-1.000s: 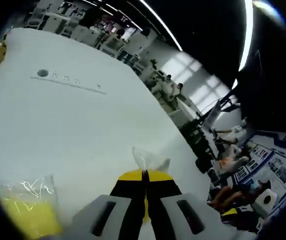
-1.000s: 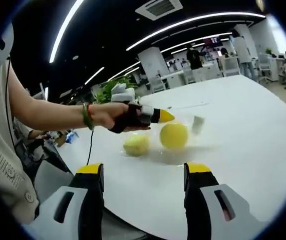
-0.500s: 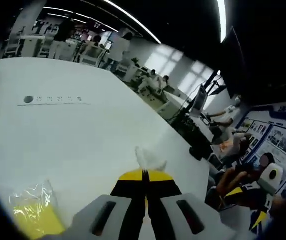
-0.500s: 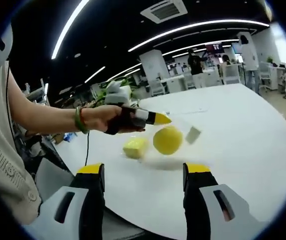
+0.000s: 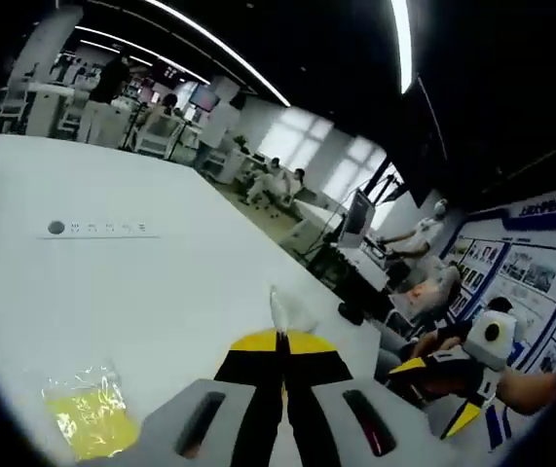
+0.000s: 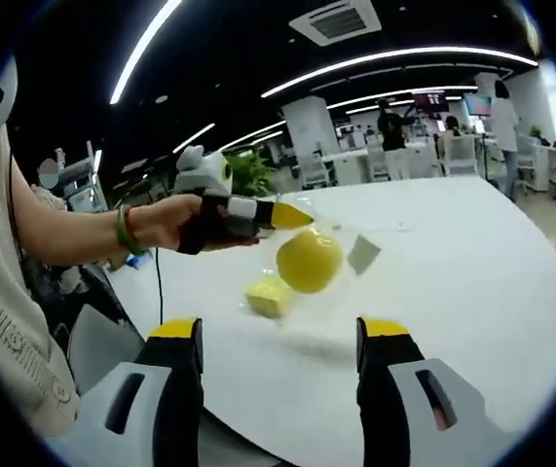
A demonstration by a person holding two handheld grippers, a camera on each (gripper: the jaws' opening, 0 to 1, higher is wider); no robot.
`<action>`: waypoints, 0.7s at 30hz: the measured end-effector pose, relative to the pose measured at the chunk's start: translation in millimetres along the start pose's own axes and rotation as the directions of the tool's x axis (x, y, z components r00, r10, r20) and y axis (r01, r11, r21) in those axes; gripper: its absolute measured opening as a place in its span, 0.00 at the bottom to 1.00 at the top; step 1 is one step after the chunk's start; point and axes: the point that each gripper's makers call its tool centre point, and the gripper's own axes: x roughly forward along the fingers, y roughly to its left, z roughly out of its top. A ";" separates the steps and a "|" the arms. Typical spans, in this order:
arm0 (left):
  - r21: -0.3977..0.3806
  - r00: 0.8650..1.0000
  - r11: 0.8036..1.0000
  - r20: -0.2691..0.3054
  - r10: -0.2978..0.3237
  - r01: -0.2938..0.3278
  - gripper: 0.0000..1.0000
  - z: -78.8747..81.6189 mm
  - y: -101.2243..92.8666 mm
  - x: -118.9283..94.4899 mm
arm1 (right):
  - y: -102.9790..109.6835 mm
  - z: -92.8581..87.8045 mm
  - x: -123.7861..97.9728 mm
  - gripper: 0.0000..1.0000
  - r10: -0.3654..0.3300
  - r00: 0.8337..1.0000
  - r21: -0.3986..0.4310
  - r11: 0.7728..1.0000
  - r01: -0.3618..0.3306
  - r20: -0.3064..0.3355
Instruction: Compare the silicone blocks by pressing each to a similar depth, holding the contact briefly, and releasing to observe deformation and rebound differences across the visible hardness samples.
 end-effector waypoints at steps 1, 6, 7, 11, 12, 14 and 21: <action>0.018 1.000 1.000 0.000 -0.001 0.001 0.00 2.5 -2.5 -7.6 | 0.8 3.0 2.0 0.60 0.007 1.000 -0.011 1.000 -0.007 0.003; 0.051 1.000 0.999 0.019 0.014 -0.015 0.00 12.0 1.2 -38.0 | 6.2 12.9 19.1 0.63 0.051 0.998 -0.057 0.997 -0.052 -0.032; 0.053 1.000 0.998 0.021 0.015 -0.017 0.00 13.0 1.4 -43.2 | 7.8 14.4 22.2 0.63 0.059 0.998 -0.069 0.996 -0.061 -0.038; 0.096 1.000 0.995 0.019 0.024 -0.025 0.00 15.3 -0.5 -66.7 | 17.8 22.5 39.6 0.64 0.101 0.993 -0.107 0.989 -0.107 -0.059; 0.103 1.000 0.994 0.018 0.025 -0.026 0.00 15.3 -1.0 -71.0 | 19.6 24.0 43.4 0.65 0.107 0.992 -0.117 0.987 -0.114 -0.062; 0.118 1.000 0.993 0.012 0.016 -0.017 0.00 14.6 -3.9 -80.8 | 26.1 28.5 53.4 0.66 0.129 0.989 -0.141 0.980 -0.138 -0.065; 0.163 1.000 0.987 -0.012 -0.013 0.015 0.00 7.1 -15.2 -104.4 | 49.4 40.0 89.8 0.70 0.202 0.976 -0.191 0.958 -0.215 -0.082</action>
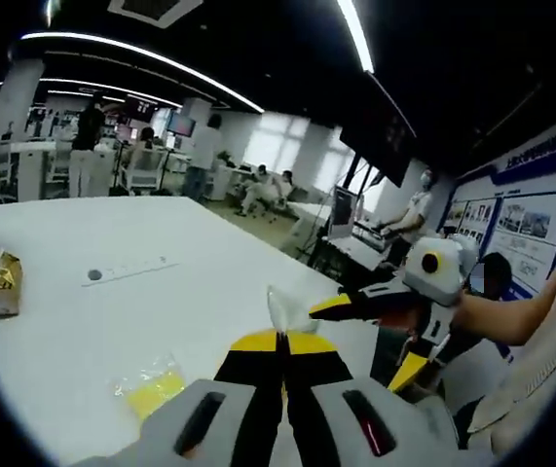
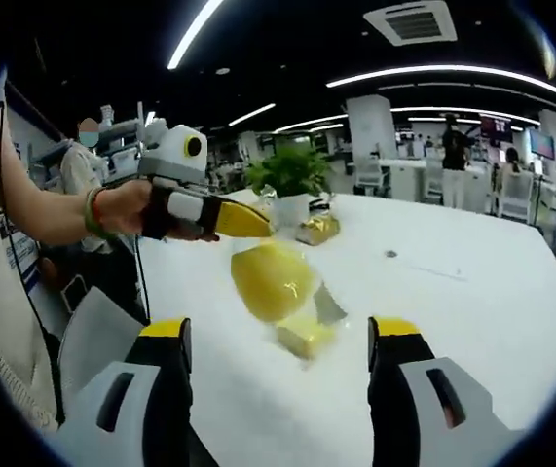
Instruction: Compare the silicone blocks by pressing each to a similar depth, holding the contact briefly, and releasing to observe deformation and rebound differences across the visible hardness samples.
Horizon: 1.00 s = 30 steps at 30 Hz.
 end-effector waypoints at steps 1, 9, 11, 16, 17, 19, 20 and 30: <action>0.010 1.000 1.000 -0.007 -0.002 0.002 0.00 -1.5 -1.4 -1.3 | 2.1 1.5 5.5 0.69 0.014 1.000 -0.012 1.000 -0.014 -0.007; 0.032 0.998 0.999 -0.064 -0.026 0.028 0.00 -13.2 -8.9 -7.8 | 21.0 4.2 35.5 0.69 0.091 0.994 -0.105 0.990 -0.097 -0.063; 0.036 0.997 0.999 -0.076 -0.031 0.034 0.00 -15.4 -10.0 -9.2 | 23.1 2.3 41.7 0.69 0.101 0.992 -0.116 0.987 -0.110 -0.078; 0.038 0.995 0.998 -0.092 -0.049 0.053 0.00 -18.5 -12.2 -12.4 | 32.1 -6.3 53.8 0.65 0.154 0.980 -0.117 0.979 -0.169 -0.126; 0.039 0.994 0.998 -0.095 -0.053 0.057 0.00 -18.7 -12.6 -13.0 | 32.7 -7.7 54.5 0.63 0.158 0.979 -0.117 0.978 -0.173 -0.133; 0.043 0.993 0.997 -0.099 -0.057 0.061 0.00 -18.8 -12.8 -13.9 | 36.0 -13.2 58.0 0.61 0.175 0.971 -0.115 0.974 -0.195 -0.164; 0.039 0.992 0.997 -0.104 -0.067 0.071 0.00 -19.3 -14.2 -14.2 | 38.4 -15.0 60.1 0.61 0.184 0.967 -0.124 0.970 -0.207 -0.175; 0.035 0.988 0.993 -0.116 -0.105 0.110 0.00 -21.1 -19.6 -13.6 | 47.6 -22.3 68.6 0.44 0.223 0.948 -0.152 0.953 -0.261 -0.228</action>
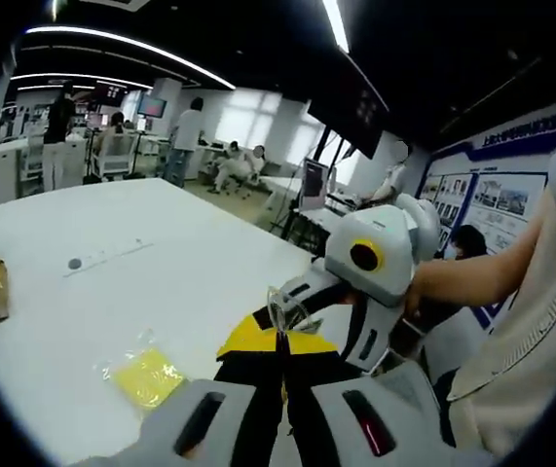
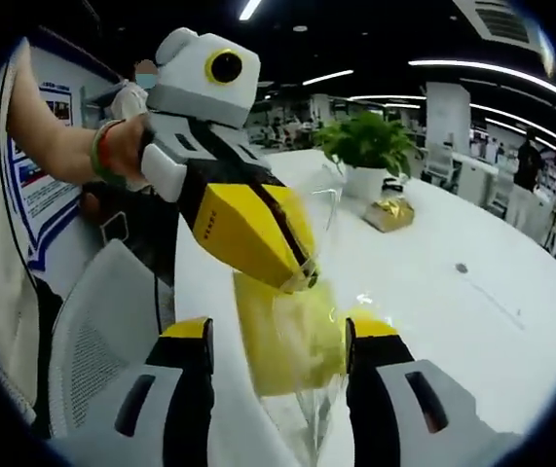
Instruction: Compare the silicone blocks by pressing each to a similar depth, holding the contact briefly, and releasing to observe deformation and rebound differences across the visible hardness samples.
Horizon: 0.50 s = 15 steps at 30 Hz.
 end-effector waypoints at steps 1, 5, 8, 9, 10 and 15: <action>0.001 1.000 1.000 -0.004 -0.004 0.004 0.00 -0.6 -0.8 0.1 | -1.3 -0.4 -0.1 0.42 -0.009 1.000 -0.008 1.000 0.009 -0.001; 0.006 1.000 1.000 -0.011 -0.017 0.017 0.00 -4.1 -3.0 1.0 | -4.5 -5.5 0.1 0.33 -0.019 1.000 -0.023 1.000 0.018 -0.016; 0.008 0.999 0.999 -0.020 -0.031 0.031 0.00 -7.4 -5.5 2.1 | -4.1 -7.6 2.1 0.30 -0.032 0.999 -0.034 0.999 0.031 -0.029; 0.019 0.999 0.999 -0.025 -0.036 0.037 0.00 -8.2 -6.9 1.9 | -3.5 -7.5 2.1 0.28 -0.032 0.999 -0.032 0.999 0.031 -0.030; 0.026 0.999 0.999 -0.029 -0.041 0.042 0.00 -8.6 -8.1 1.7 | -3.1 -7.6 2.4 0.27 -0.031 0.999 -0.025 0.999 0.030 -0.035; 0.034 0.998 0.998 -0.029 -0.049 0.049 0.00 -9.6 -9.3 -0.8 | 1.6 -9.4 3.4 0.19 -0.041 0.997 -0.023 0.999 0.040 -0.060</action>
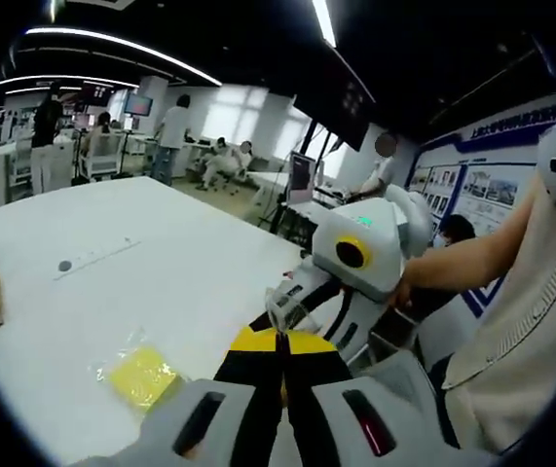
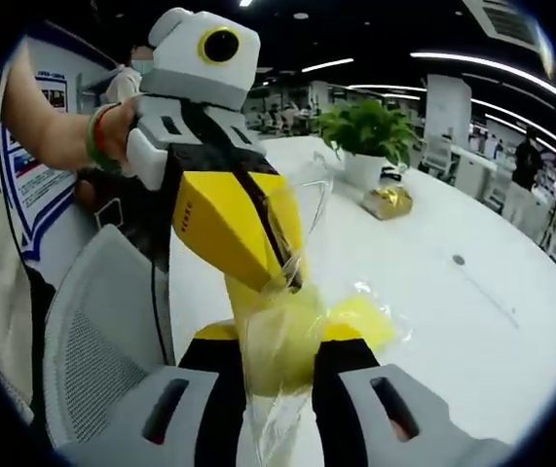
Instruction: Compare the silicone blocks by pressing each to a similar depth, holding the contact briefly, and releasing to observe deformation and rebound differences across the visible hardness samples.
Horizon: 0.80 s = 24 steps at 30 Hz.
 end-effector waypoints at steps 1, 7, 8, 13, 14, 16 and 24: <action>0.006 1.000 1.000 -0.003 -0.002 0.002 0.00 -0.7 -0.2 -0.3 | 1.2 -0.7 0.4 0.18 0.003 1.000 0.001 1.000 -0.002 -0.005; 0.015 1.000 1.000 -0.019 -0.012 0.012 0.00 -6.7 -2.8 -2.2 | 8.9 -5.7 1.8 0.13 0.026 0.999 0.020 0.999 -0.026 -0.030; 0.015 1.000 1.000 -0.022 -0.012 0.012 0.00 -7.7 -3.2 -2.4 | 8.3 -5.6 2.1 0.13 0.015 0.999 0.013 1.000 -0.014 -0.029; 0.015 0.999 1.000 -0.033 -0.012 0.012 0.00 -11.5 -3.5 -3.5 | 11.4 -10.1 3.9 0.12 0.014 0.999 -0.007 1.000 -0.014 -0.048; 0.014 0.999 1.000 -0.038 -0.011 0.012 0.00 -12.7 -3.4 -3.6 | 12.2 -11.0 4.0 0.12 0.020 0.998 -0.004 1.000 -0.020 -0.053; 0.011 0.999 1.000 -0.039 -0.012 0.013 0.00 -13.5 -3.5 -3.8 | 12.6 -11.5 4.3 0.12 0.016 0.999 -0.015 1.000 -0.017 -0.050; 0.026 0.999 1.000 -0.050 -0.009 0.011 0.00 -15.3 -3.2 0.5 | 10.6 -16.2 3.6 0.12 0.004 0.999 -0.021 1.000 -0.006 -0.048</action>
